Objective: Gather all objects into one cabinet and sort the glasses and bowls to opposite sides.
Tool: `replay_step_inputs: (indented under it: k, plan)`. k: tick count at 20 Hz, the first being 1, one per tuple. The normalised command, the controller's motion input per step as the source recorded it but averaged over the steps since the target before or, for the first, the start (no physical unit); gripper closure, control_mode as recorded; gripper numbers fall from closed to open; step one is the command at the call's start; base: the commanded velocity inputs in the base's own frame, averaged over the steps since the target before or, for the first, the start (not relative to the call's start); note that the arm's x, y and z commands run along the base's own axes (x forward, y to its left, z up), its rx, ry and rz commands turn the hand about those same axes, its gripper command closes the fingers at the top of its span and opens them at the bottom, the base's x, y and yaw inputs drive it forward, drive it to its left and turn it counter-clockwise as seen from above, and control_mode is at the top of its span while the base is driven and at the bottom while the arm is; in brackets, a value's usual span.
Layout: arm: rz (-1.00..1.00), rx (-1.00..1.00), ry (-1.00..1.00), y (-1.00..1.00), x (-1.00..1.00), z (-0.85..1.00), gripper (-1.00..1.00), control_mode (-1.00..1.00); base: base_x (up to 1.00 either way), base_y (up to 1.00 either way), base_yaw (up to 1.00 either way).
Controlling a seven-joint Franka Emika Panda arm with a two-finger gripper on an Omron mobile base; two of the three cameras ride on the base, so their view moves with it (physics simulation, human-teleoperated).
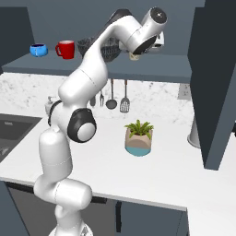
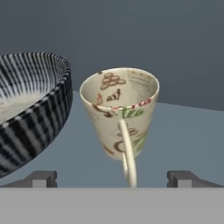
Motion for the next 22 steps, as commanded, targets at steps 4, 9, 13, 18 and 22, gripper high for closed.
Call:
replay_step_inputs:
  k: [4, 9, 13, 18, 22]
  plan:
    - [0.00, 0.00, -0.01, -0.03, 0.18, 0.00, -1.00, -1.00, 0.00, 0.00, 0.00]
    - [0.01, 0.00, -0.01, 0.00, 0.03, -0.05, -1.00, -1.00, 0.00, 0.00, 0.00]
    - [0.01, 0.00, 0.00, 0.00, 0.00, -0.18, -1.00, -1.00, 0.00, 0.00, 0.00]
    - [0.00, 0.00, 0.00, 0.00, 0.09, -0.14, -1.00, -1.00, 0.00, 0.00, 0.00]
    - [0.00, 0.00, 0.00, 0.00, 0.09, -0.01, -1.00, -1.00, 0.00, 0.00, 0.00]
